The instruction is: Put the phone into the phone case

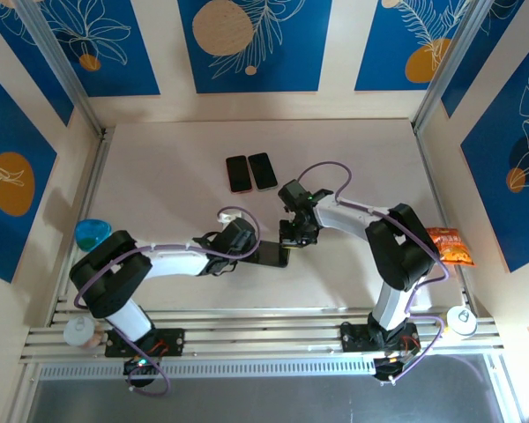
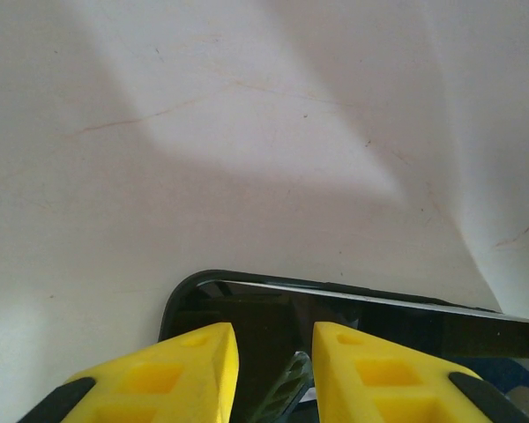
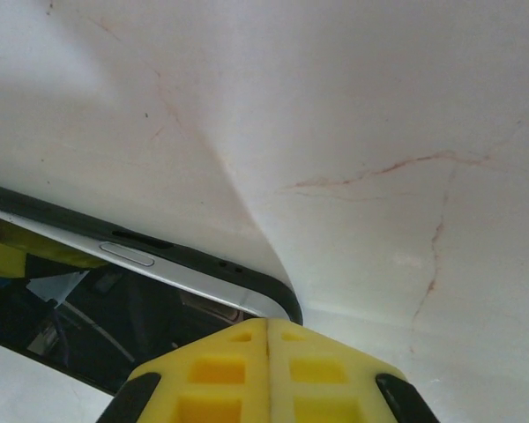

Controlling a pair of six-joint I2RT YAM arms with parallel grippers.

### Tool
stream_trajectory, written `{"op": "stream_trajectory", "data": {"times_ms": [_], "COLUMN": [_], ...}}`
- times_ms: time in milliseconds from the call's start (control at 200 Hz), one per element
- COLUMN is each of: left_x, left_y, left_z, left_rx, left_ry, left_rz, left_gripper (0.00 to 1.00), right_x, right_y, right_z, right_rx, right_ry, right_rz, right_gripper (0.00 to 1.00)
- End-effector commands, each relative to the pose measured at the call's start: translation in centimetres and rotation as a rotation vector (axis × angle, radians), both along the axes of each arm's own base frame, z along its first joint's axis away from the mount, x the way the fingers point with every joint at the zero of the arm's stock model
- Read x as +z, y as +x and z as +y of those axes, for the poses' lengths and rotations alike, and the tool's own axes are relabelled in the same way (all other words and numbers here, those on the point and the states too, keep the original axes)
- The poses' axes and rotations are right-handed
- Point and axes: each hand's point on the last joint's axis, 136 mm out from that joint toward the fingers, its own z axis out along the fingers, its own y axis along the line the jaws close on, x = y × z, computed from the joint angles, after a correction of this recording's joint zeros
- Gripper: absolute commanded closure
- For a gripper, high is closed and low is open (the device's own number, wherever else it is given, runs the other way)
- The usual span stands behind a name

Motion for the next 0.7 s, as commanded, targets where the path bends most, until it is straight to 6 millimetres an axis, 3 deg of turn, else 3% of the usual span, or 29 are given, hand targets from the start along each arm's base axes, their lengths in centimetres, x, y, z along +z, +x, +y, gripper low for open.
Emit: {"op": "stream_trajectory", "data": {"times_ms": [0,415,690], "left_x": [-2.7,-3.6,-4.1], "left_y": [-1.5,-2.0,-2.1], "left_z": [1.4,2.0,2.5], "left_rx": [0.003,0.02,0.042], "left_ry": [0.048,0.052,0.057], "left_rz": [0.081,0.092,0.095], "left_gripper": [0.69,0.69,0.69], "right_x": [-9.7,-13.1,-14.1], "right_y": [-7.6,-10.9,-12.1], "right_z": [-0.7,-0.9,-1.1], "right_rx": [0.063,0.067,0.069], "right_ry": [-0.107,-0.14,-0.148], "right_rz": [0.273,0.377,0.411], "right_gripper": [1.0,1.0,1.0]}}
